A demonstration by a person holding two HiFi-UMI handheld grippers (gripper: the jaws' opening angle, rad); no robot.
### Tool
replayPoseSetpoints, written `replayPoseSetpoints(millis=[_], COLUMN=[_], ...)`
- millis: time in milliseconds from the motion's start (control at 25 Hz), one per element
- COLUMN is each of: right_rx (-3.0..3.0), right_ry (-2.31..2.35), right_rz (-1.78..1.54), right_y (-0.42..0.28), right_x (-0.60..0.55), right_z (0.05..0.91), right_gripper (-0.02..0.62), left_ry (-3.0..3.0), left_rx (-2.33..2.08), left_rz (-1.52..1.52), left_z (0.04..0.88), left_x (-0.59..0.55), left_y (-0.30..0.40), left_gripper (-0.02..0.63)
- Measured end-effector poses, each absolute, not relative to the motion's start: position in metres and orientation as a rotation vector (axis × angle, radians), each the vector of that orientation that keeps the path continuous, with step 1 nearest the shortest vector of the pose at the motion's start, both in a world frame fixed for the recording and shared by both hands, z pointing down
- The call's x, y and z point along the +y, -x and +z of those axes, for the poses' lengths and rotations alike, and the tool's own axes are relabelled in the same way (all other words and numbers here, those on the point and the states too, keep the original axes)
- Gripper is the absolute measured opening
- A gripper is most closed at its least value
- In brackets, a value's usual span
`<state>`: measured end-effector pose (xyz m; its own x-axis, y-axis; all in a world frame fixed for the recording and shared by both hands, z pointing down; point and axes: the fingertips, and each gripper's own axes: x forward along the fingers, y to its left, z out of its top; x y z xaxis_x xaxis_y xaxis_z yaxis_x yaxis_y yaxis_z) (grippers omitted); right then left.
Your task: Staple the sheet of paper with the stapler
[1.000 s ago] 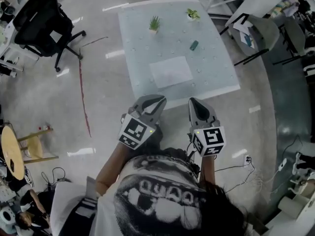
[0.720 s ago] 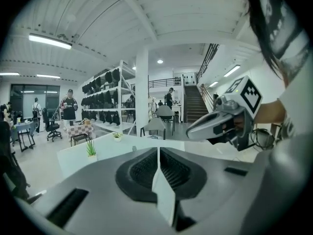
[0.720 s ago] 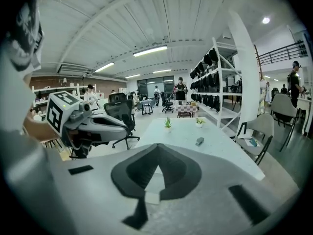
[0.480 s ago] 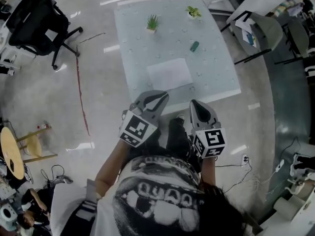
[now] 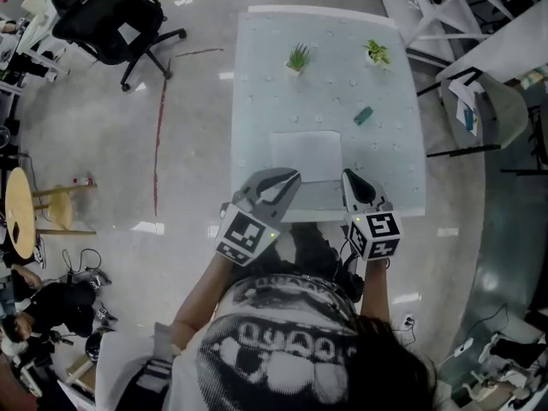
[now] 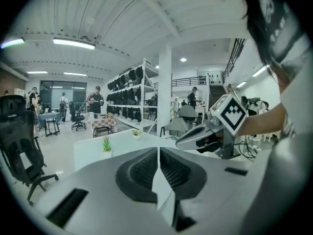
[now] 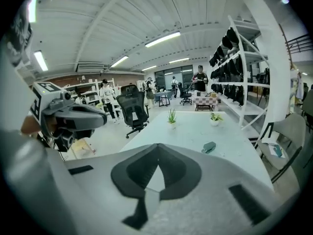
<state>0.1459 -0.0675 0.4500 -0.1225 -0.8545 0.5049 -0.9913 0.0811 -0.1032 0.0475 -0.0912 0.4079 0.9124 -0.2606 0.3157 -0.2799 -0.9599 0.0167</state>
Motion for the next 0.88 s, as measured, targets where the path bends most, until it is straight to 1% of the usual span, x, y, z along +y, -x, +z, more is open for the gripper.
replayPoseSetpoints(millis=[320, 400, 440, 520, 720, 880], right_rx=[-2.073, -2.09, -2.1, -2.111, -2.082, -2.047], right_ry=[-1.488, -1.402, -1.365, -1.299, -1.163, -1.091], right_rz=[0.604, 0.609, 0.614, 0.615, 0.6, 0.584], right_y=[-0.197, -0.203, -0.205, -0.208, -0.212, -0.211], right_x=[-0.116, -0.128, -0.135, -0.147, -0.171, -0.181], right_z=[0.53, 0.549, 0.557, 0.572, 0.606, 0.627], right_gripper=[0.0, 0.042, 0.051, 0.051, 0.086, 0.097], left_ry=[-2.946, -2.927, -2.918, -2.906, -2.896, -2.861], left_rx=[-0.677, -0.727, -0.747, -0.769, -0.8, -0.859], left_rz=[0.524, 0.552, 0.565, 0.578, 0.58, 0.583], left_z=[0.405, 0.409, 0.411, 0.414, 0.416, 0.418], left_x=[-0.106, -0.107, -0.108, -0.109, -0.107, -0.105], left_y=[-0.061, -0.062, -0.063, -0.068, -0.082, -0.083], left_gripper=[0.012, 0.012, 0.012, 0.012, 0.012, 0.012])
